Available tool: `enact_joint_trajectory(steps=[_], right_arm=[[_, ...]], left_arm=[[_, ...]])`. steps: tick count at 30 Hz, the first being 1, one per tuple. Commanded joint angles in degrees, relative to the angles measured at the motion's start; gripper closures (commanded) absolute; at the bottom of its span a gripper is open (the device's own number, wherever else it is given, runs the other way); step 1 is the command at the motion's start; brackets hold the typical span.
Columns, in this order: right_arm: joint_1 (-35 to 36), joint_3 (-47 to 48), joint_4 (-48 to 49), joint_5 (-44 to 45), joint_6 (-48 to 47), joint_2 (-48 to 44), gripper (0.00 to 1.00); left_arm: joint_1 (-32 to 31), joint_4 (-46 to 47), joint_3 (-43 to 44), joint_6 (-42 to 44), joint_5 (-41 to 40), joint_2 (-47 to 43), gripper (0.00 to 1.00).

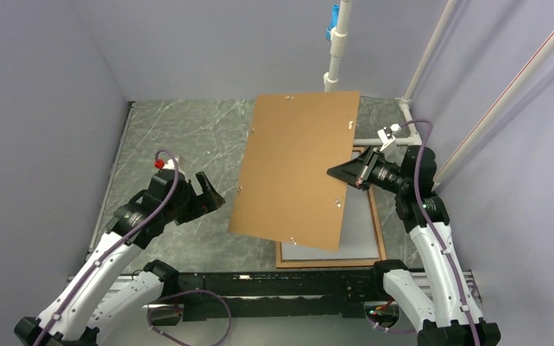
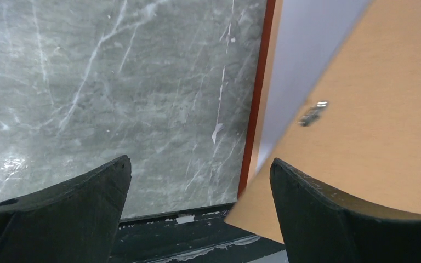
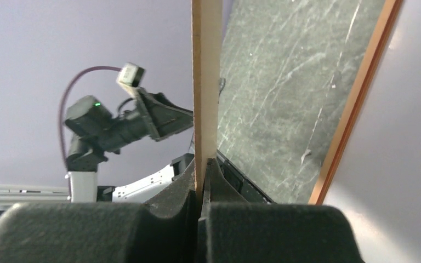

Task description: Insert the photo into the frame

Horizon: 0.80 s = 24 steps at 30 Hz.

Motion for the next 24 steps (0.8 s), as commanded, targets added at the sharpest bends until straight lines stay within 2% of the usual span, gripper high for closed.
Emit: enact_joint_trajectory(steps=[1, 8, 16, 19, 24], right_arm=[[-3.9, 5.6, 1.2, -8.0, 0.9, -2.2, 1.0], [-8.4, 12.3, -1.4, -11.1, 2.6, -3.2, 1.0], [-9.4, 21.8, -7.1, -8.8, 1.0, -2.7, 1.0], [-9.4, 22.9, -5.1, -8.8, 3.4, -2.8, 1.0], [-9.4, 22.1, 3.0, -10.6, 10.6, -3.3, 1.0]], left_arm=[[0.1, 7.1, -2.9, 2.2, 5.1, 2.3, 0.01], [0.1, 18.6, -10.7, 1.6, 10.9, 6.9, 0.01], [-0.4, 38.1, -19.9, -1.7, 17.4, 10.6, 0.02], [-1.1, 44.3, -22.8, -3.7, 18.1, 12.7, 0.04], [-5.5, 50.1, -22.3, -4.9, 16.1, 20.3, 0.07]])
